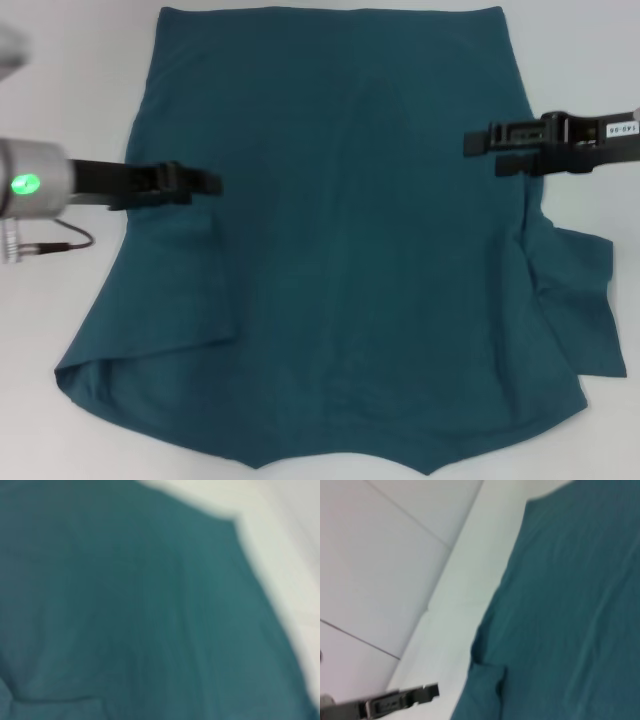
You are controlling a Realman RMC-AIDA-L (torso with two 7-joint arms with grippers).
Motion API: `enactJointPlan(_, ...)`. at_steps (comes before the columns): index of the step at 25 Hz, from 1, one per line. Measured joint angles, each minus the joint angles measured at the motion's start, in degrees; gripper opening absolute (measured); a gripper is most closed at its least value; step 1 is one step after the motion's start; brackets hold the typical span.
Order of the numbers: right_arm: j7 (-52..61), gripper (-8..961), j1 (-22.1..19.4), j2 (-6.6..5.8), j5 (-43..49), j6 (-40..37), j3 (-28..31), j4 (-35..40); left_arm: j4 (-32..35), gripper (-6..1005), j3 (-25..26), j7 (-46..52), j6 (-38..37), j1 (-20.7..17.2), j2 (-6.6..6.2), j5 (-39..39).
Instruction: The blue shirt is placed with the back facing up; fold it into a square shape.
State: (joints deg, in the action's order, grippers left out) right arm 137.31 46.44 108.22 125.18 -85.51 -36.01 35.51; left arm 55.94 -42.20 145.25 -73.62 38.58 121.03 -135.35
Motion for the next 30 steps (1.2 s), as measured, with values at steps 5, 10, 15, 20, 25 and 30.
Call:
enactJointPlan(5,-2.8,925,-1.8,-0.79,-3.3,-0.3,0.2,0.1,-12.5,524,8.7,-16.4,-14.8,-6.2,-5.72,17.1)
enactJointPlan(10,-2.3,925,-2.3,-2.07,1.9,-2.8,-1.4,1.9,-18.1,622,18.6,-33.5,-27.8,-10.7,-6.89,18.3)
enactJointPlan(15,0.3,924,-3.8,-3.0,9.0,-8.3,-0.3,6.6,-18.2,810,19.7,-32.6,-27.3,-13.6,-5.06,18.3)
enactJointPlan(20,4.9,923,-7.8,-4.6,9.4,-13.3,3.6,11.4,-18.5,954,21.0,-31.5,-24.8,-13.4,-4.53,18.5)
enactJointPlan(25,8.8,920,-10.4,-5.53,14.5,-12.6,4.9,12.0,-19.1,963,21.0,-28.9,-23.6,-12.3,-4.19,18.8)
enactJointPlan(30,9.1,918,-10.8,-5.16,17.6,-9.7,6.4,9.8,-19.1,963,21.0,-27.9,-22.7,-12.2,-3.09,19.6)
